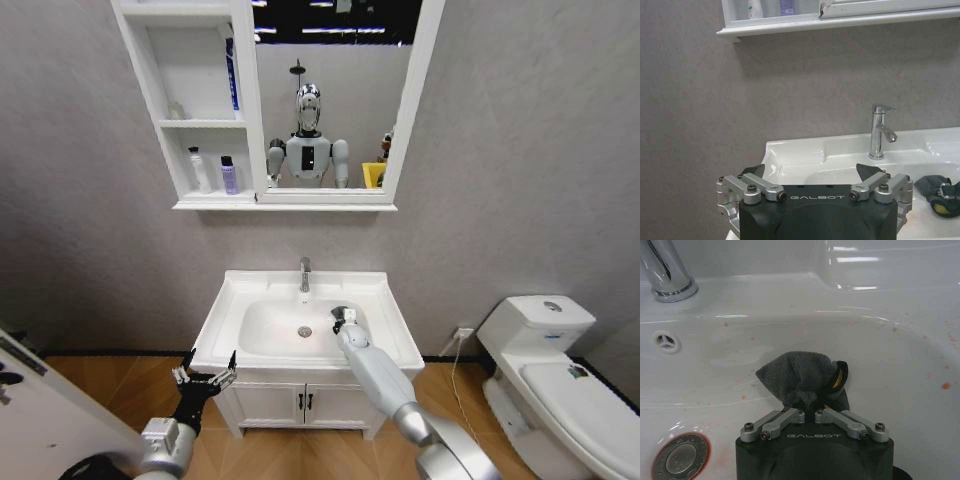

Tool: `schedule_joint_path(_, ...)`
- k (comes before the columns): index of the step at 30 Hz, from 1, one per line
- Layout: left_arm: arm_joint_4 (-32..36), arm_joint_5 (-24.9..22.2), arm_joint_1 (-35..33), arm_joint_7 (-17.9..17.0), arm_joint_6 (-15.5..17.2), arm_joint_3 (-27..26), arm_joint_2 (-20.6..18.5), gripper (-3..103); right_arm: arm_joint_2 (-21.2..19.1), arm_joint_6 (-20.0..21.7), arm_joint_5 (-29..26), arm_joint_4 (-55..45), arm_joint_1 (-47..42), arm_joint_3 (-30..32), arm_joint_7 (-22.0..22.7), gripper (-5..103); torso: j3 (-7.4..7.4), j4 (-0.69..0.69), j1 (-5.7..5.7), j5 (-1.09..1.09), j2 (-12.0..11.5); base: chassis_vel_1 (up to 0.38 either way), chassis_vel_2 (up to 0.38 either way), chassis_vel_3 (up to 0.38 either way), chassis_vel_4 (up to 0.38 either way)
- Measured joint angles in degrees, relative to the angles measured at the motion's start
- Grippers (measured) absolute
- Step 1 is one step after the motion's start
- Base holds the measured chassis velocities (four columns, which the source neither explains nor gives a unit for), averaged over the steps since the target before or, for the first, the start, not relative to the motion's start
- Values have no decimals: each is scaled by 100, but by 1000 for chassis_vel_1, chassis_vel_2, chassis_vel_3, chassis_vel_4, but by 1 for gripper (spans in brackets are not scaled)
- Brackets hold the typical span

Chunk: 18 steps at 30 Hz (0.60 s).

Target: Move facial cleanser and shampoo from washbasin to cabinet, then wipe washbasin with towel.

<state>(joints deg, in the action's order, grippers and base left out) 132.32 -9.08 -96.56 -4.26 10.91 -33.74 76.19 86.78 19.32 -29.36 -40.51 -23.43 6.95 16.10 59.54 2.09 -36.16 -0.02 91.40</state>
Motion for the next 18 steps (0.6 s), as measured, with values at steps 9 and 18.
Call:
schedule_joint_path(9,0,0,0,0,0,0,0,100,532,-228,-270,878,485,-28,-690,4,1,4,-2,2,-1,0,0,0,0)
schedule_joint_path(18,0,0,0,0,0,0,0,100,550,-204,-746,657,227,-362,-872,4,1,-1,-2,1,-1,0,0,0,0)
